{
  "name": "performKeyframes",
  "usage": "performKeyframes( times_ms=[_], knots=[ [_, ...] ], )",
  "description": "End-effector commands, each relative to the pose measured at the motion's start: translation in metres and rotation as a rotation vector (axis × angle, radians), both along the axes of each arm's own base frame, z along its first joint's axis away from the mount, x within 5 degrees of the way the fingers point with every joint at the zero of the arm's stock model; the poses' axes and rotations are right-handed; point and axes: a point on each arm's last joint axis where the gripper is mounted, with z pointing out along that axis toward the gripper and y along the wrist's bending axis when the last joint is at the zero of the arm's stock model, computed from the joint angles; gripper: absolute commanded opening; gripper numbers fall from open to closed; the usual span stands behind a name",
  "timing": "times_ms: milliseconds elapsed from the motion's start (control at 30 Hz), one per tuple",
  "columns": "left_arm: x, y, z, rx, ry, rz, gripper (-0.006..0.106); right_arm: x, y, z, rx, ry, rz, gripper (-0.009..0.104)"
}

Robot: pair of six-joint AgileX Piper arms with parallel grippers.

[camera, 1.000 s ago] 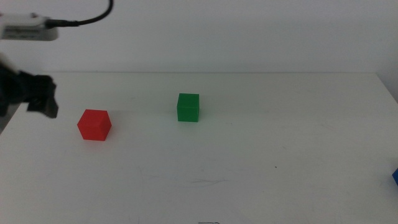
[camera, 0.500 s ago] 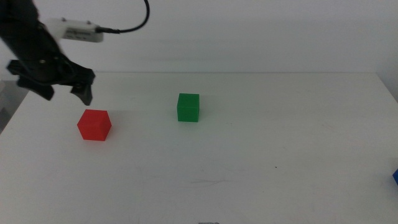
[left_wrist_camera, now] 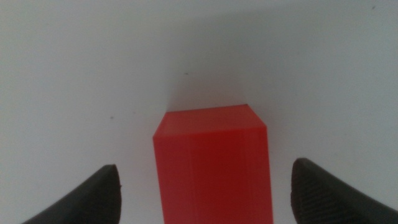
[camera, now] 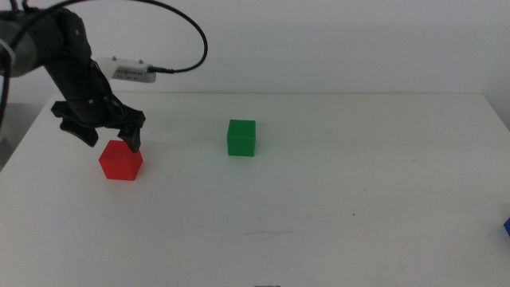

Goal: Stack red cubes first, then green, then blue cubes in a specific spot.

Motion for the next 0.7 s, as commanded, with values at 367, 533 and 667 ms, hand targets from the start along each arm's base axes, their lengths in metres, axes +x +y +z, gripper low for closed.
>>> performKeyframes(
  times_ms=[367, 533, 667],
  knots=[
    [0.013, -0.004, -0.005, -0.028, -0.06, 0.005, 0.09, -0.002, 0.0, 0.014, -0.028, -0.108, 0.003, 0.091],
    [0.015, -0.007, -0.01, -0.061, -0.053, 0.017, 0.066, -0.002, 0.0, 0.014, -0.028, -0.108, 0.003, 0.091],
    [0.014, -0.009, -0.008, -0.094, -0.048, 0.026, 0.042, -0.002, 0.0, 0.014, -0.028, -0.108, 0.003, 0.091]
  ],
)
